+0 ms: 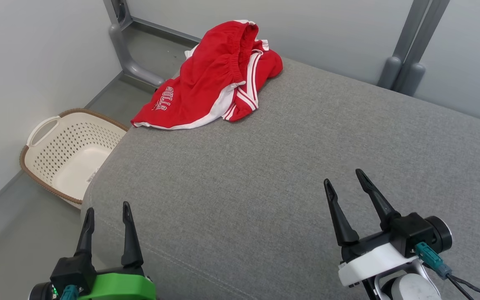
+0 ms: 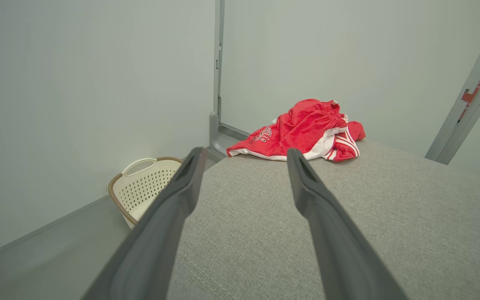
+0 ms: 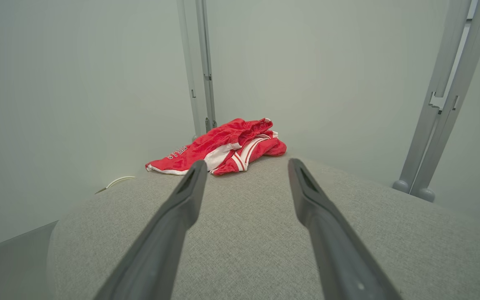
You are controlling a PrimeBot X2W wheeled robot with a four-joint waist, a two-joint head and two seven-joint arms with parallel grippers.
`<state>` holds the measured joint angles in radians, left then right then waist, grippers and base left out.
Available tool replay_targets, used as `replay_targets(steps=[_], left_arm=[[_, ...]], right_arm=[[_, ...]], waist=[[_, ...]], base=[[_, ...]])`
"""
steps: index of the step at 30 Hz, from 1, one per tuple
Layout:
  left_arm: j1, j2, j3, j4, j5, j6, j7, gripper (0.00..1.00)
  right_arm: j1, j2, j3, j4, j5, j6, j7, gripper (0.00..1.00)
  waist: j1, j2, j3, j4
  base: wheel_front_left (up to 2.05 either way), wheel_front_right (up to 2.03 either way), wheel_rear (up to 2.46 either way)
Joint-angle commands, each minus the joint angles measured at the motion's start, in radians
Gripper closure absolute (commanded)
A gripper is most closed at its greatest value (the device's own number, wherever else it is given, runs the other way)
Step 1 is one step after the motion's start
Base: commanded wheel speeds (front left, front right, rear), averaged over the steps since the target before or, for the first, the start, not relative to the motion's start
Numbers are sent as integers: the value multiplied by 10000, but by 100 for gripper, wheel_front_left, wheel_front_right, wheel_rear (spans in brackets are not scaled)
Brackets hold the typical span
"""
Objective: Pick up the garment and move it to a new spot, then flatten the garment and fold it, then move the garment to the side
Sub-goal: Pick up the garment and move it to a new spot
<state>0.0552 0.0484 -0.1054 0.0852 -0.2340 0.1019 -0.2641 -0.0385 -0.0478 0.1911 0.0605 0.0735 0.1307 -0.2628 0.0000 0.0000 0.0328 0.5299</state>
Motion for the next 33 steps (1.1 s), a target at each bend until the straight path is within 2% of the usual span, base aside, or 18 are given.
replay_targets(steps=[1,9,16,20,26,33], left_arm=[[143,35,26,-43,3,38,-7,0],[75,37,-16,-39,-164,106,-7,0],[-1115,220,258,354,442,-445,-7,0],[-2465,689,522,846,807,-771,-7,0],[-5142,1719,695,2497,1082,-1190,106,0],[-7907,2439,404,4522,818,-1987,998,0]], right_arm=[[-99,-45,9,30,-48,1,-32,0],[-101,-42,-122,-92,-178,1,-32,0],[-183,-44,-441,-307,-495,1,-31,0],[-350,-45,-448,-329,-787,1,-31,0],[-770,-47,-499,-487,-1300,1,-31,0],[-1191,-44,-562,-1005,-1796,1,-31,0]], waist=[[0,0,85,74],[0,0,426,109],[0,0,1081,10],[0,0,1596,-363],[0,0,2472,-1141],[0,0,3475,-1921]], base=[[0,0,0],[0,0,0],[0,0,0],[0,0,0],[0,0,0],[0,0,0]])
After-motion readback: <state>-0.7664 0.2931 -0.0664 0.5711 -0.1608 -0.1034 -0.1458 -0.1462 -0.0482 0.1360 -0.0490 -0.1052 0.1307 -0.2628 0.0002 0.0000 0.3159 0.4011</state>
